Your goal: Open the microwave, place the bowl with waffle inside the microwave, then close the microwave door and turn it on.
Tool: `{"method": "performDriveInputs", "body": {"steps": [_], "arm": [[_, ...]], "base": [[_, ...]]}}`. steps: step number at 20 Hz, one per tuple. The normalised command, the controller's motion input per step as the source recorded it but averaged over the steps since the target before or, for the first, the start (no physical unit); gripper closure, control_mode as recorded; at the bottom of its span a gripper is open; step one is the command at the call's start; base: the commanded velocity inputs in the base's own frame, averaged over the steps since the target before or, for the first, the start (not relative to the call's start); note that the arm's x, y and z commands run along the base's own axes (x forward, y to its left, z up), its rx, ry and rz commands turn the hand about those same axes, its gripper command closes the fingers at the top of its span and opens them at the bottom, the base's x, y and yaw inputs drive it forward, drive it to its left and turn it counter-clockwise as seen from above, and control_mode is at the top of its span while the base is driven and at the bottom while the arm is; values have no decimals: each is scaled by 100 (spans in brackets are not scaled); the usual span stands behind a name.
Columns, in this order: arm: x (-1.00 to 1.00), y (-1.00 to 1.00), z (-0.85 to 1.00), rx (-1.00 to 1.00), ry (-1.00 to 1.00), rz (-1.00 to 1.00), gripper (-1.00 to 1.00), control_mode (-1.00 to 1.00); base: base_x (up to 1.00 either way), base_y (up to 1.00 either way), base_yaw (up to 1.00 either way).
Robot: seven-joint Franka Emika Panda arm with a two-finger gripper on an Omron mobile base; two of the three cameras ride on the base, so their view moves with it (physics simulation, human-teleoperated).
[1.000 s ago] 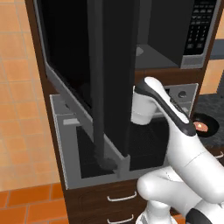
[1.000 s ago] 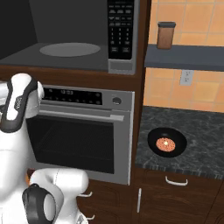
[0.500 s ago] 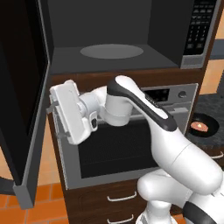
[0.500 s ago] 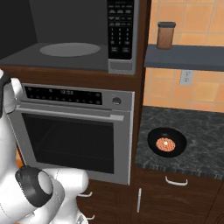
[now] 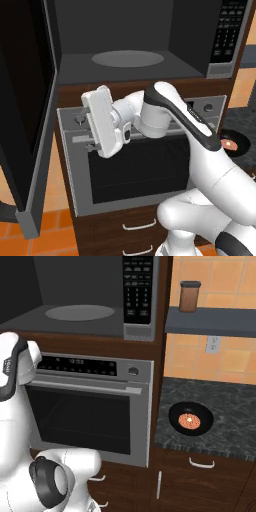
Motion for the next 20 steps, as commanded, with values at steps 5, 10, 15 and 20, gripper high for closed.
{"method": "performDriveInputs", "body": {"steps": [5,10,15,20], "arm": [[2,-100,-21,1,-9,-9,-100,-100],[0,-100,-39,-8,-15,-10,-100,-100],[4,-100,-36,-11,-11,-14,-100,-100],[0,-100,-34,-12,-14,-15,-100,-100]], "base": [[0,0,0],[0,0,0],[0,0,0],[0,0,0]]}}
